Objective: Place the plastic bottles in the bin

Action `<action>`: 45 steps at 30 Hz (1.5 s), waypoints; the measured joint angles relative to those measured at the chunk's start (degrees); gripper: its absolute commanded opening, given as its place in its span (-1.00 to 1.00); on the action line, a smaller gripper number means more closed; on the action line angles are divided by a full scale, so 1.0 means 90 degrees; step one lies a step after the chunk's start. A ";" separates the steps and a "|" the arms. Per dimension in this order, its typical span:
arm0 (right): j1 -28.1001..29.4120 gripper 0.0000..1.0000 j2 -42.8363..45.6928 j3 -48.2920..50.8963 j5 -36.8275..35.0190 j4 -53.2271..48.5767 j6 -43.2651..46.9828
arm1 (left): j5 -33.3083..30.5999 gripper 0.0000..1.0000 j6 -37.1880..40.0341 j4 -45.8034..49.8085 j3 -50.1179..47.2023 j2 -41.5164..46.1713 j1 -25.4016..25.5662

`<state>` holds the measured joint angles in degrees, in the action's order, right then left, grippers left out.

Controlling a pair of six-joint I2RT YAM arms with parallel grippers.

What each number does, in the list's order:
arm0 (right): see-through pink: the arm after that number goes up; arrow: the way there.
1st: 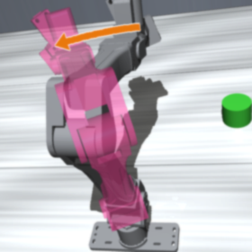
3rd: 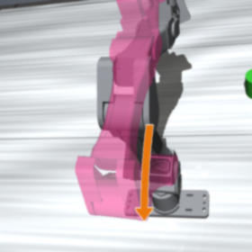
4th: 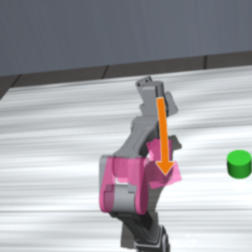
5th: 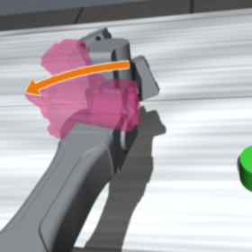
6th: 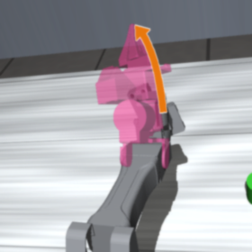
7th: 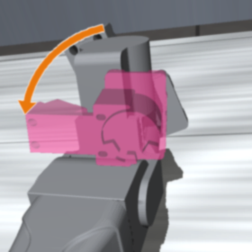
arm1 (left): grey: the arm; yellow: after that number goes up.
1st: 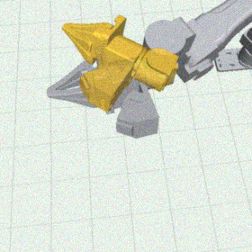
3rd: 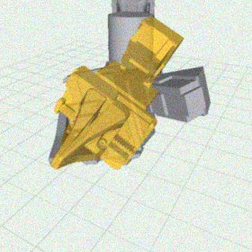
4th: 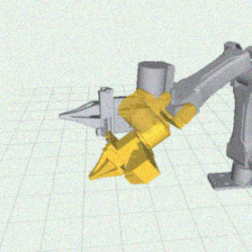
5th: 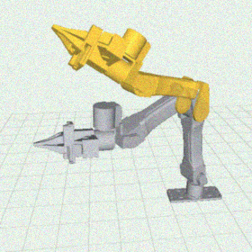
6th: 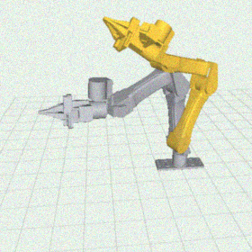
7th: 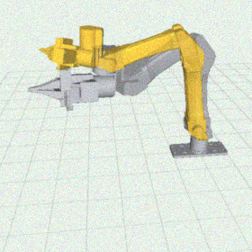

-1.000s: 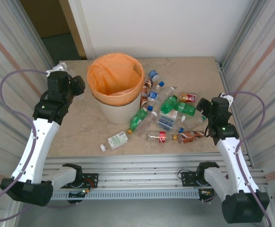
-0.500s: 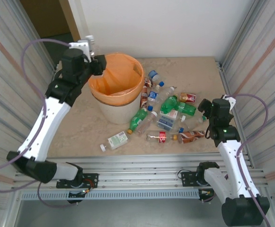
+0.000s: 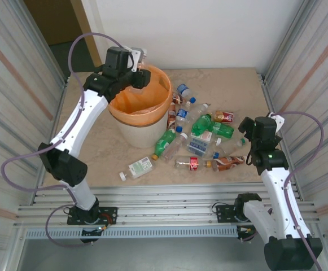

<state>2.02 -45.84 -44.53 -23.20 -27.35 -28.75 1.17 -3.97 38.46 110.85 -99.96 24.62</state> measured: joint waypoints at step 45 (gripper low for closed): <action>0.0000 0.96 -0.0279 0.0000 -0.0029 -0.0019 -0.0046 | -0.0758 0.34 0.0913 0.2018 0.0520 -0.2110 0.0000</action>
<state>2.02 -48.36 -44.53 -23.46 -27.53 -29.17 -5.65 4.25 56.62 115.52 -118.96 24.62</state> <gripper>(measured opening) 0.980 0.620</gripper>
